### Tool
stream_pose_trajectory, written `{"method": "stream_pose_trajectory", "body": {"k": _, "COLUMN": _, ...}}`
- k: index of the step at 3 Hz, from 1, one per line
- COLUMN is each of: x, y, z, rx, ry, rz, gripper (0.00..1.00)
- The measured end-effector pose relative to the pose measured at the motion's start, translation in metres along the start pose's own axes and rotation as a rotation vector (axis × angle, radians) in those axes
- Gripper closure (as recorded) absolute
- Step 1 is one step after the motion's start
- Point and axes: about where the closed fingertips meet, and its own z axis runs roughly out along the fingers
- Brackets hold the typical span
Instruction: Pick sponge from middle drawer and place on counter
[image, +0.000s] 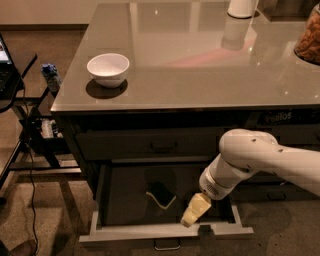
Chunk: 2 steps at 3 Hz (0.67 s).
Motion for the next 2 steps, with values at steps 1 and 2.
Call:
{"method": "stream_pose_trajectory", "body": {"k": 1, "x": -0.0041, "y": -0.0146, "z": 0.0237, "rx": 0.013, "ry": -0.012, "rz": 0.047, "gripper": 0.0}}
{"method": "stream_pose_trajectory", "body": {"k": 2, "x": -0.0041, "y": -0.0146, "z": 0.0239, "rx": 0.013, "ry": -0.012, "rz": 0.047, "gripper": 0.0}}
